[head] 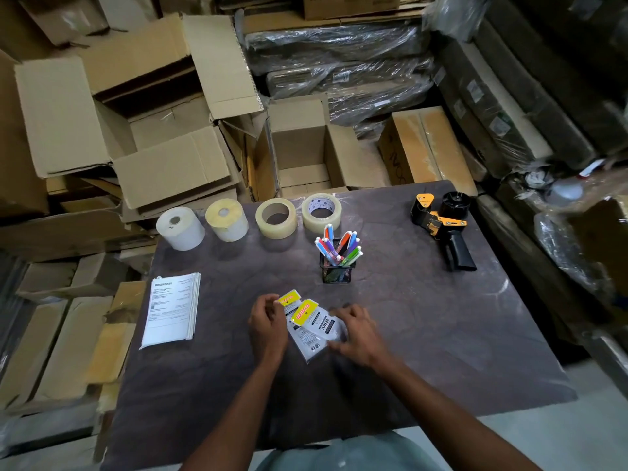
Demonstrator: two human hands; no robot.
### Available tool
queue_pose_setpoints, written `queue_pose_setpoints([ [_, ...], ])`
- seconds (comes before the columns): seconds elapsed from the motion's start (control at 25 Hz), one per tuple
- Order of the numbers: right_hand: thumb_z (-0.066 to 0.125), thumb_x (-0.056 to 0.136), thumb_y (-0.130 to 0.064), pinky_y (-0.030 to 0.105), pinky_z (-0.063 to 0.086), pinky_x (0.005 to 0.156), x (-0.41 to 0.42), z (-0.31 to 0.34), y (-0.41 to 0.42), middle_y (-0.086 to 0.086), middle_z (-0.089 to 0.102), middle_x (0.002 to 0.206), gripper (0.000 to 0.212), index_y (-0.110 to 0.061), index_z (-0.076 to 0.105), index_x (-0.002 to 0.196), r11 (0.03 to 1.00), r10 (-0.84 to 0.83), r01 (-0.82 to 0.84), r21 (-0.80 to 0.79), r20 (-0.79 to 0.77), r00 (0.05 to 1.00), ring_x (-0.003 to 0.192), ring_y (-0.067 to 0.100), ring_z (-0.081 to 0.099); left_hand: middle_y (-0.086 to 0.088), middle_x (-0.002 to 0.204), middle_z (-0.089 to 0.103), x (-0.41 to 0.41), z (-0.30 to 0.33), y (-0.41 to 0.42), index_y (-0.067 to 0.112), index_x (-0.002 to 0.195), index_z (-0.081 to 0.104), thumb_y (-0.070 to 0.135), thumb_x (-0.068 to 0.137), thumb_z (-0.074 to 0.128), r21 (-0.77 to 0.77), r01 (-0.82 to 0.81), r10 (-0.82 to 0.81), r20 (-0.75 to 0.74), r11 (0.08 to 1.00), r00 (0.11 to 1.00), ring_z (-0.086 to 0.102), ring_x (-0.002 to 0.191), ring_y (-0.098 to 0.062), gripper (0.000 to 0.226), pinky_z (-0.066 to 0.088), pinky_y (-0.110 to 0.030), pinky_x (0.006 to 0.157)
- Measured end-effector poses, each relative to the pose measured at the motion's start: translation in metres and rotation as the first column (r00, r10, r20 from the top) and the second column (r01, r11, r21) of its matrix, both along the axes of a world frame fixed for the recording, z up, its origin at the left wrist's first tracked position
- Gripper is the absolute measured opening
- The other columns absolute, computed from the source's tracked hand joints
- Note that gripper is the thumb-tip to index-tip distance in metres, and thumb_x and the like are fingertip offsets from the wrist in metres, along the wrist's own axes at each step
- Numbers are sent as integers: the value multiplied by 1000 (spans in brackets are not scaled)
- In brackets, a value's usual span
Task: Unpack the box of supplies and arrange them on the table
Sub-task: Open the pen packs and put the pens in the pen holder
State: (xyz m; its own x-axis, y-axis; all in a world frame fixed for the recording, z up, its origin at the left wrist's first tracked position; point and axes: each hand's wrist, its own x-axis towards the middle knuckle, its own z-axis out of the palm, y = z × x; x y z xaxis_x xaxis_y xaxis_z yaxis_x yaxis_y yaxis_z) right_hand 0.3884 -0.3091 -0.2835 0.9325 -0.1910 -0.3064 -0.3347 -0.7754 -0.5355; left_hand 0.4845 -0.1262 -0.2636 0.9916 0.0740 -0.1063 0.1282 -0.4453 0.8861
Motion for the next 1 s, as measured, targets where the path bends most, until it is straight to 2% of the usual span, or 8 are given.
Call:
queue_pose_setpoints([
  [0.2,73,64,-51,31,50,96,11,7,5,-1,59,119,69,-33,52,127,930,-280,269,252,11,960,107,15,60,4,111,51,-16,-9,6,29,117,58,8,82,67,57,80,-72,-135,995,988,61,89,-12,42,48,-24,75],
  [0.32,82,67,-35,20,45,85,25,14,16,1,57,113,67,-26,56,127,922,-295,269,280,55,954,100,14,58,-1,117,54,-14,-14,6,28,124,56,6,80,67,-10,106,-107,-176,994,979,65,94,-14,50,56,-36,85],
  [0.44,85,68,-30,11,41,75,30,17,33,1,57,107,61,-22,58,123,906,-328,285,313,92,940,93,13,56,-1,120,58,-15,-16,9,31,128,55,6,80,64,-46,109,-116,-193,993,974,66,95,-13,55,57,-38,88],
  [0.6,79,63,-39,33,54,85,24,14,39,-8,61,99,64,-32,55,122,878,-397,321,356,166,903,93,12,61,-2,123,55,-13,-15,12,17,136,58,0,84,62,-12,195,-194,-192,981,962,65,92,-14,54,48,-18,81],
  [0.72,76,63,-40,36,54,83,25,19,36,-14,60,96,64,-39,52,122,892,-400,316,324,237,885,95,15,60,-5,125,54,-7,-17,18,7,131,62,-4,82,63,78,300,-284,-163,951,945,62,87,-14,50,44,-2,71],
  [0.8,76,64,-39,35,53,84,26,22,36,-15,59,97,64,-40,50,123,900,-389,312,305,235,891,97,15,59,-7,127,55,-4,-17,21,6,128,64,-7,79,62,104,377,-360,-149,920,921,62,88,-14,50,45,-6,76],
  [0.88,77,64,-43,38,52,88,30,21,40,-11,56,102,69,-38,48,126,909,-361,305,282,172,916,101,15,56,-5,125,60,0,-18,24,11,127,64,-6,78,59,114,410,-393,-144,905,908,63,91,-16,52,50,-18,81],
  [1.0,79,58,-59,38,48,95,35,11,53,-3,55,113,80,-32,48,126,912,-342,318,261,52,938,109,16,50,-3,116,65,-3,-15,30,15,122,60,-8,78,54,43,307,-298,-151,951,943,66,83,-16,50,52,-17,72],
])
